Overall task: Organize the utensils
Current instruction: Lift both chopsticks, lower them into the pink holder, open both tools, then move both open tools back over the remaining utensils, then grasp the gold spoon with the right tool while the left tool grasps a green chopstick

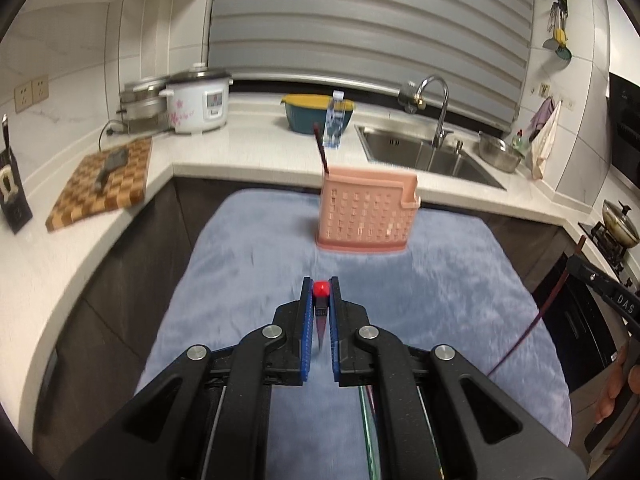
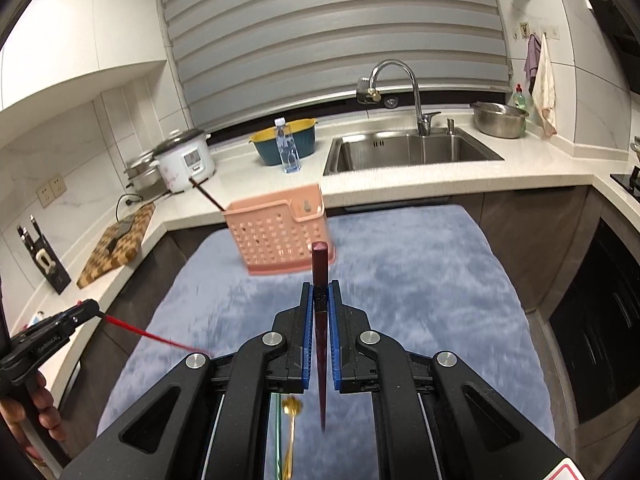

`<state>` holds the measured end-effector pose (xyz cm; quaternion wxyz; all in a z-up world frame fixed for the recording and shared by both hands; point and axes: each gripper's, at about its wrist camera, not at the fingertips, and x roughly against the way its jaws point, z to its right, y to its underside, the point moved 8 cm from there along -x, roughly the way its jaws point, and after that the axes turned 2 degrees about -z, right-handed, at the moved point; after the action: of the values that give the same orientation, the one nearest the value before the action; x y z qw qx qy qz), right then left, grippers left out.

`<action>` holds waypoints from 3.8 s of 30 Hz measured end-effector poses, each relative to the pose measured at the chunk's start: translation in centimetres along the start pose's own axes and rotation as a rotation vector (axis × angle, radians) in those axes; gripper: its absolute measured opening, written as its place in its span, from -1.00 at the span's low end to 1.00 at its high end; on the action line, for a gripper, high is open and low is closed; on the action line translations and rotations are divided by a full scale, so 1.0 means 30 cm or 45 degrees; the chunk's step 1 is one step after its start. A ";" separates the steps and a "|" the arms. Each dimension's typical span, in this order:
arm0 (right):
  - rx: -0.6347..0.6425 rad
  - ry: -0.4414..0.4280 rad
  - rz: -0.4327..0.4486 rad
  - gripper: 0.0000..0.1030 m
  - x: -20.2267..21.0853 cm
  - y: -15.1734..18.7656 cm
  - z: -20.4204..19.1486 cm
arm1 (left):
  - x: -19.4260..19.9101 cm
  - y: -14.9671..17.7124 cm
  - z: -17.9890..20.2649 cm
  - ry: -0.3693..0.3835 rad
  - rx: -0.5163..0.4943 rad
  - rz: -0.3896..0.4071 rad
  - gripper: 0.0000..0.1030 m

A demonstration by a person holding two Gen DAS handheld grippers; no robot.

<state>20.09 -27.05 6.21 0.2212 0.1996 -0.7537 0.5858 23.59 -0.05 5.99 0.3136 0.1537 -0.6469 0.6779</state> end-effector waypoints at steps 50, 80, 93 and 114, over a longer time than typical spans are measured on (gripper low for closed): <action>0.004 -0.077 0.050 -0.65 -0.750 -0.556 -0.220 | -0.627 -0.687 0.034 0.052 0.068 0.202 -0.85; 0.032 0.018 -0.133 0.08 -0.278 0.057 0.006 | -0.258 -0.148 0.005 0.022 0.086 0.077 0.21; 0.101 0.021 -0.436 0.04 -0.166 0.667 -0.031 | -0.156 0.474 0.033 0.011 0.052 -0.242 0.21; 0.084 0.007 -0.498 -0.60 -0.270 0.761 -0.099 | -0.102 0.690 0.057 0.025 0.019 -0.364 0.21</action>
<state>14.27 -18.48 -15.89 0.3262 0.3480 -0.6804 0.5564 12.66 -1.70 -11.86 0.4124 0.2399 -0.6102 0.6325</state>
